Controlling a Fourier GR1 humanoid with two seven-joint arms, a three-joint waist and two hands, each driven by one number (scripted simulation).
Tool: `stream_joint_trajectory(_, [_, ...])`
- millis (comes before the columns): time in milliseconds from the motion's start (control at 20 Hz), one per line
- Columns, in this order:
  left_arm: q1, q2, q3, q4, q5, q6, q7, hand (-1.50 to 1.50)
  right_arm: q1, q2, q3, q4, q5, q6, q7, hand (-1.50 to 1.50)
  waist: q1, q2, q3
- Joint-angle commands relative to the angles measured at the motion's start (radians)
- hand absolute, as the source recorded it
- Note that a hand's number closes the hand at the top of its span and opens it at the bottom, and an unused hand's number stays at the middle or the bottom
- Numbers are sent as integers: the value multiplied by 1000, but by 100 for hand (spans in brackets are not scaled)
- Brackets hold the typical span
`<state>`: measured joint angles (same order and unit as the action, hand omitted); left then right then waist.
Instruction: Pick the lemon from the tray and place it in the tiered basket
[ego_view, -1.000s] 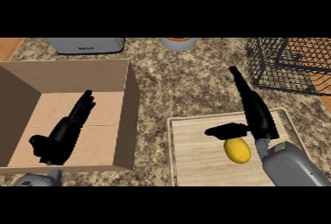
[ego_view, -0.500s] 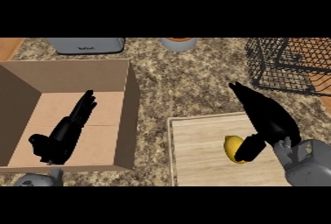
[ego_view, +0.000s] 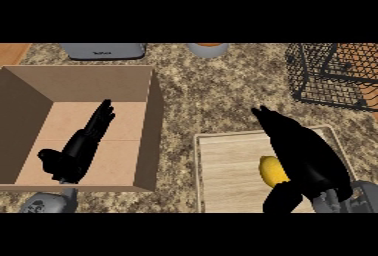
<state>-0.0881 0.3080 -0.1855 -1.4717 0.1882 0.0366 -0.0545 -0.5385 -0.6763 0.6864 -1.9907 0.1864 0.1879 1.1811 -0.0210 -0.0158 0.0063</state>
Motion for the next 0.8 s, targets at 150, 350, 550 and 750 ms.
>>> stream_joint_trajectory(150, [24, -24, -12, 36, -6, -22, -17, 0, -2, -26, 43, 40, 83, 70, 232, -150, 11, 12, -9])
stream_joint_trajectory(350, [7, -41, -8, 77, -3, -45, -36, 0, 53, -26, 33, 84, 72, 52, 228, -150, 5, 16, -9])
stream_joint_trajectory(550, [10, -104, -46, 50, -53, 12, -13, 0, 94, 36, 46, 112, 111, 22, 196, -150, 16, 15, -8])
stream_joint_trajectory(750, [8, -61, 10, 60, -32, -39, -33, 0, 153, 47, 27, 117, 164, 1, 149, -150, 16, 14, -7])
